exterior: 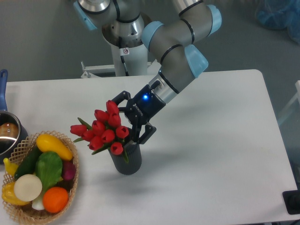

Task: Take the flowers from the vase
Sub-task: 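Adjust the grip on the tulip bunch, tilting it upright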

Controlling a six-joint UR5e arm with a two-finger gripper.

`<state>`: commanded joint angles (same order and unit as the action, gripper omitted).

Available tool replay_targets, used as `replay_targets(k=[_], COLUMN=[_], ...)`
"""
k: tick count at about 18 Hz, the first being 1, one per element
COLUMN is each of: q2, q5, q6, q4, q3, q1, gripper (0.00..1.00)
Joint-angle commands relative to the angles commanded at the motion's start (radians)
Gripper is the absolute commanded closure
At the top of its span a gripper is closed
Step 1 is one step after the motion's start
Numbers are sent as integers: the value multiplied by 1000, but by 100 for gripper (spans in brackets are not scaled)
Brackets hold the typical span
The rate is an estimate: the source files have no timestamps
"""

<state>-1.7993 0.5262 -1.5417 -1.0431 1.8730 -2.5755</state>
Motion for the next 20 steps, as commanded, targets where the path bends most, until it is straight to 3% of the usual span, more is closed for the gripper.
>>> replay_targets(k=[1,4,7,12,15,20], q2=[0,2,2,3,3,3], q5=[-2,-3,-3,-5,-8,-12], q6=[2,3,2,3,5,5], q4=[0,-2,-2,-2,-2,-5], q3=[-2,0,0,0,0,-3], q1=[0,-5,-9,-14,-15,-31], gripper=[9,26,28,41,61,64])
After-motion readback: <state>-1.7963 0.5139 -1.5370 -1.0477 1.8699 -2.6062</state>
